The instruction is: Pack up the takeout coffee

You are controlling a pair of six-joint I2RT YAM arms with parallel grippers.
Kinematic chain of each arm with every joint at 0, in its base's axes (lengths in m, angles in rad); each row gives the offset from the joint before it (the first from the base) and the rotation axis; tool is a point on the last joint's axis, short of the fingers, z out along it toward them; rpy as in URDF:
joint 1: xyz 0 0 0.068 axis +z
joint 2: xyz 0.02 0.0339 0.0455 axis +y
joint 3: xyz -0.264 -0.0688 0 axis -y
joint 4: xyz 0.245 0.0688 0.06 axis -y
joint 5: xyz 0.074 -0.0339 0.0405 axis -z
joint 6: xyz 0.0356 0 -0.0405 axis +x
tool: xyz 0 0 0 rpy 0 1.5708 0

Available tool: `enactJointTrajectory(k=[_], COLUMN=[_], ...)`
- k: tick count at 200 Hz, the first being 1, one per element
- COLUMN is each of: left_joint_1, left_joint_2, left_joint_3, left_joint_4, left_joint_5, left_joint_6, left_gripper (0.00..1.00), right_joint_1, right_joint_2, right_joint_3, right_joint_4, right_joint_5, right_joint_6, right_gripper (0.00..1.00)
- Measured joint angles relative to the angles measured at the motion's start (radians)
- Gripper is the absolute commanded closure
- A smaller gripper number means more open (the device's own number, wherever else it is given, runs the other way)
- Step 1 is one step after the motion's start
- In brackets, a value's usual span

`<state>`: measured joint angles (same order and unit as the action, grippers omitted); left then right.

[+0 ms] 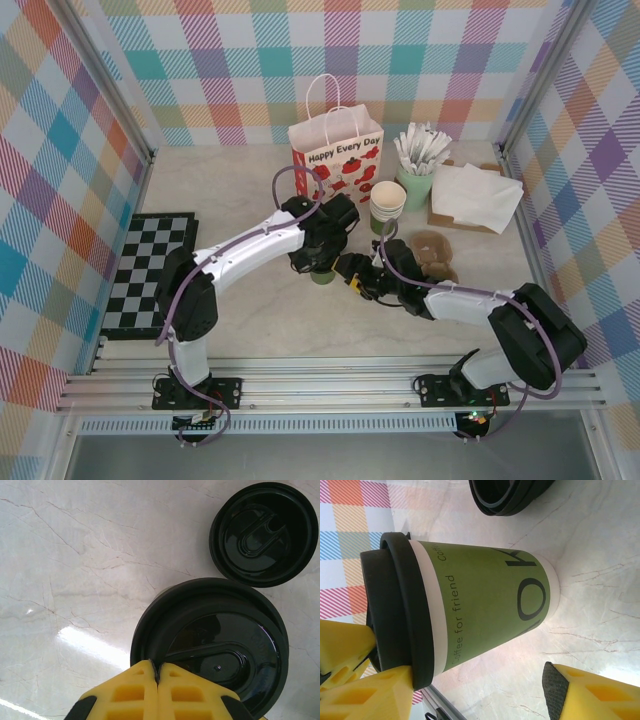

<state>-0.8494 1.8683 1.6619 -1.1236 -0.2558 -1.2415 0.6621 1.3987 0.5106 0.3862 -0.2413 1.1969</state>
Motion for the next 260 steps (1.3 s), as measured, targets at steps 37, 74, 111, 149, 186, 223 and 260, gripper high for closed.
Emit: enactJointTrajectory(k=[37, 74, 111, 149, 186, 223, 260], left_joint_1=[0.002, 0.010, 0.021, 0.023, 0.015, 0.006, 0.000], left_joint_2=[-0.005, 0.006, 0.004, 0.004, 0.017, 0.083, 0.143], left_joint_3=[0.005, 0.035, 0.036, 0.029, 0.046, 0.129, 0.210], left_joint_4=[-0.005, -0.053, -0.034, 0.024, 0.037, 0.047, 0.071], left_joint_5=[-0.020, -0.074, -0.069, 0.019, 0.066, 0.080, 0.082], left_joint_6=[0.053, 0.191, 0.338, 0.449, 0.507, 0.537, 0.551], left_gripper=[1.00, 1.00, 1.00, 1.00, 1.00, 1.00, 1.00], right_joint_1=[-0.001, -0.048, -0.184, -0.254, -0.377, -0.505, -0.539], right_joint_2=[-0.031, -0.127, -0.216, -0.249, -0.316, -0.340, -0.343], right_joint_3=[0.074, 0.201, 0.258, 0.264, 0.266, 0.283, 0.283], right_joint_4=[-0.159, -0.373, -0.490, -0.622, -0.758, -0.837, -0.859], right_joint_5=[0.005, 0.011, -0.010, 0.007, 0.013, -0.007, -0.036], right_joint_6=[-0.098, -0.256, -0.359, -0.407, -0.460, -0.525, -0.548], right_gripper=[0.18, 0.00, 0.00, 0.00, 0.00, 0.00, 0.00])
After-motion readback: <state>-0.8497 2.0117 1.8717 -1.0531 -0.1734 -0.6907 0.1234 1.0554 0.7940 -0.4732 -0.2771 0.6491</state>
